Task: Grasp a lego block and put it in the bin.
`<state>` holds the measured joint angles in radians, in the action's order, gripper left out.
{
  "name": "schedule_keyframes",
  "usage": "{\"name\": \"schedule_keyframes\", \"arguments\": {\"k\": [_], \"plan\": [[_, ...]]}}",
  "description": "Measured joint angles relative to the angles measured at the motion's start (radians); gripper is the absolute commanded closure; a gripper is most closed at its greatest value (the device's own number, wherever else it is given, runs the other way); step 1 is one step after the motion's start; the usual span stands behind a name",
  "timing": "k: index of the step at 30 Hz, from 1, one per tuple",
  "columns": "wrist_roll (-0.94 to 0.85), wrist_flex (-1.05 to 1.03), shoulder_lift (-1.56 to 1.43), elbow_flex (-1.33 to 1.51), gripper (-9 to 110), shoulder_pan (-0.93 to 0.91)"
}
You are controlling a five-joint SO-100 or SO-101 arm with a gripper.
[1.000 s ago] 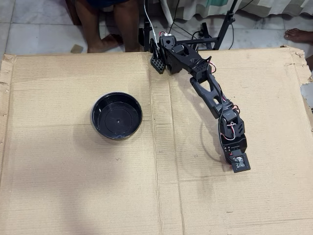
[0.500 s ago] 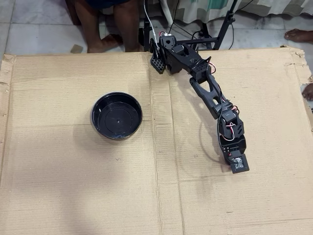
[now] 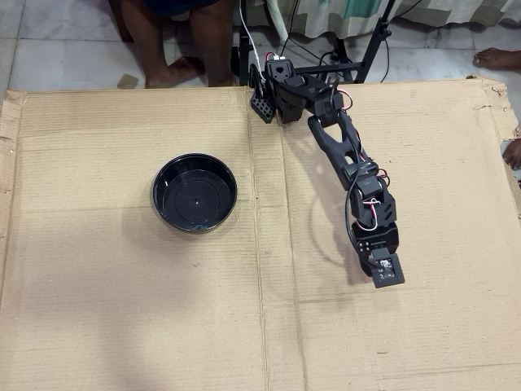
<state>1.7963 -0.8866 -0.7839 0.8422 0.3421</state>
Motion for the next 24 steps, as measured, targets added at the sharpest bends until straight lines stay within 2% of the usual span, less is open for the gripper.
{"name": "schedule_keyframes", "arguments": {"k": [24], "plan": [[-0.311, 0.0, -0.746, 0.676, 101, -0.359]]}}
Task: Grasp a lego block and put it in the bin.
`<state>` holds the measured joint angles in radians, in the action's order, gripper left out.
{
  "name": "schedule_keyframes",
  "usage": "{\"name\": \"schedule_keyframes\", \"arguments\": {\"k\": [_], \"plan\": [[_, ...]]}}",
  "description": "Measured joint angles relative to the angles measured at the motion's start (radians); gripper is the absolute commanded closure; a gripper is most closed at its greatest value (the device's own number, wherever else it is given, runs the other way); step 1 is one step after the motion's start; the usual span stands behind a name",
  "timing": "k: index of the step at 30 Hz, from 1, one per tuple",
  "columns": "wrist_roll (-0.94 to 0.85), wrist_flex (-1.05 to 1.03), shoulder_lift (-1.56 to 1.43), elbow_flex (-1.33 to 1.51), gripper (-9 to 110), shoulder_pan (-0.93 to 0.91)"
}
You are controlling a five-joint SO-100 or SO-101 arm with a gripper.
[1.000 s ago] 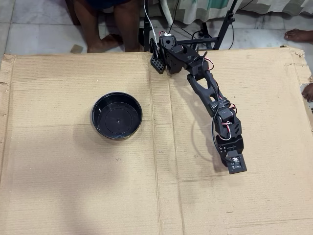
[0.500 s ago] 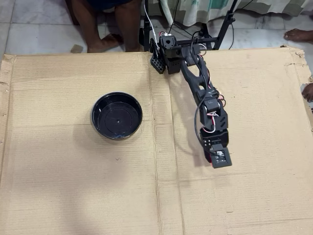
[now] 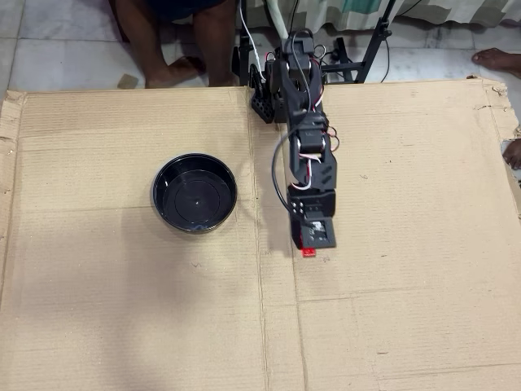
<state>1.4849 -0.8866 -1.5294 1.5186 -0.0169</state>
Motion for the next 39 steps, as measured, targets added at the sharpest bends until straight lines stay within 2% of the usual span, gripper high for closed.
{"name": "schedule_keyframes", "arguments": {"k": [22, 39], "plan": [[-0.044, 0.0, -0.462, 0.4, 101, -0.379], [-0.049, 0.0, -0.492, 0.44, 101, -0.607]]}}
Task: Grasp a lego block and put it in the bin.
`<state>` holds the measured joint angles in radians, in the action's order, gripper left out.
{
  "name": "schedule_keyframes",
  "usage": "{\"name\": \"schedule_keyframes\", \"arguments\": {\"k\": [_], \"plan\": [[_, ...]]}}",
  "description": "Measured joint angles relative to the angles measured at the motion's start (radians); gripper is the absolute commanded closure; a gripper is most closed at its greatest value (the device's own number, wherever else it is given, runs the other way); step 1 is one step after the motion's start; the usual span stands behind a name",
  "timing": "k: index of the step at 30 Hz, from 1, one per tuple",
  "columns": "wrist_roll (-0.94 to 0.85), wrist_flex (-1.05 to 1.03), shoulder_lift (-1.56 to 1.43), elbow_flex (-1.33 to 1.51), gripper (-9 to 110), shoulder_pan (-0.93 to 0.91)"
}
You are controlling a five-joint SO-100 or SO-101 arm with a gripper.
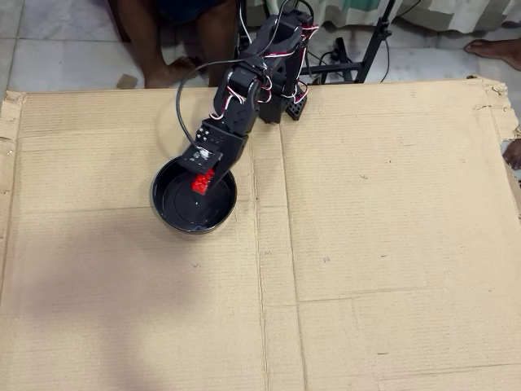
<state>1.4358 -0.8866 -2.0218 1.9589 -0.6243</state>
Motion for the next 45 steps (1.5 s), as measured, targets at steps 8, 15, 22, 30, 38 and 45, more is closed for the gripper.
{"name": "schedule_keyframes", "arguments": {"k": [8, 15, 22, 30, 38, 45], "plan": [[0.006, 0.0, 0.0, 0.0, 95, -0.058], [-0.008, 0.0, 0.0, 0.014, 85, -0.057], [-0.006, 0.0, -0.002, 0.023, 85, -0.057], [-0.006, 0.0, -0.009, 0.023, 85, 0.008], [0.002, 0.0, -0.009, 0.023, 85, 0.146], [-0.003, 0.0, -0.037, 0.026, 86, 0.296]]}}
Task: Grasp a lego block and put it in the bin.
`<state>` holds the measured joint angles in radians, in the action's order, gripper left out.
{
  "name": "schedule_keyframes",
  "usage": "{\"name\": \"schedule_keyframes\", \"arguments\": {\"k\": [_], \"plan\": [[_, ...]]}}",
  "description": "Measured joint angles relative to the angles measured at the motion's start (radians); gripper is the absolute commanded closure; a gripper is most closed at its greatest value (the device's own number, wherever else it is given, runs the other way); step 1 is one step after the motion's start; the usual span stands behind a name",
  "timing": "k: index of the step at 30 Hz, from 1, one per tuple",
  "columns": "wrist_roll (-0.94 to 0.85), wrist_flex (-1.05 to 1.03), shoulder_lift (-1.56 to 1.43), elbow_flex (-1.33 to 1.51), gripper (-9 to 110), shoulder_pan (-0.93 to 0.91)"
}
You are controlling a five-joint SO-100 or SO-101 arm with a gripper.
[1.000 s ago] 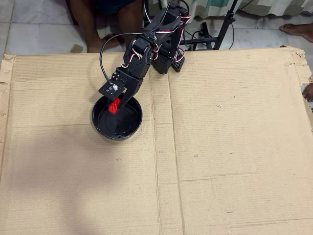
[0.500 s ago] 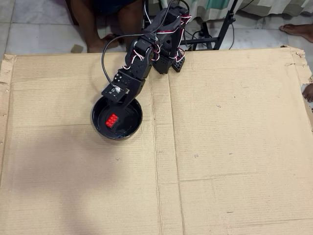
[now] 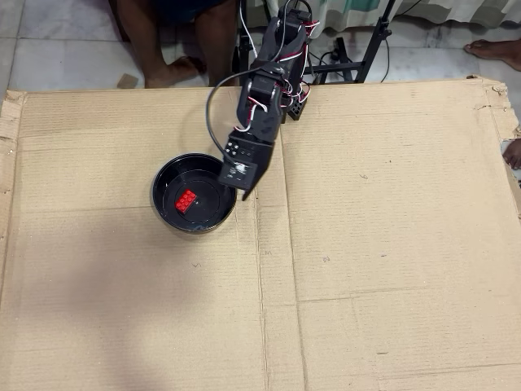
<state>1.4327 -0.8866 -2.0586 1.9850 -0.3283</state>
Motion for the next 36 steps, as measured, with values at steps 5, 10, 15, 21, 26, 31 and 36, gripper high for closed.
{"name": "schedule_keyframes", "arguments": {"k": [5, 10, 15, 21, 26, 31, 36], "plan": [[-0.17, 0.0, -0.106, 0.075, 86, 0.069], [-0.397, 0.0, -0.236, 0.195, 86, 0.127], [-0.518, -0.002, -0.376, 0.333, 86, 0.189], [-0.756, 0.003, -0.614, 0.543, 86, 0.229], [-0.95, 0.003, -0.838, 0.721, 86, 0.238], [-1.083, 0.003, -1.042, 0.877, 86, 0.249], [-1.22, 0.003, -1.212, 1.002, 86, 0.249]]}}
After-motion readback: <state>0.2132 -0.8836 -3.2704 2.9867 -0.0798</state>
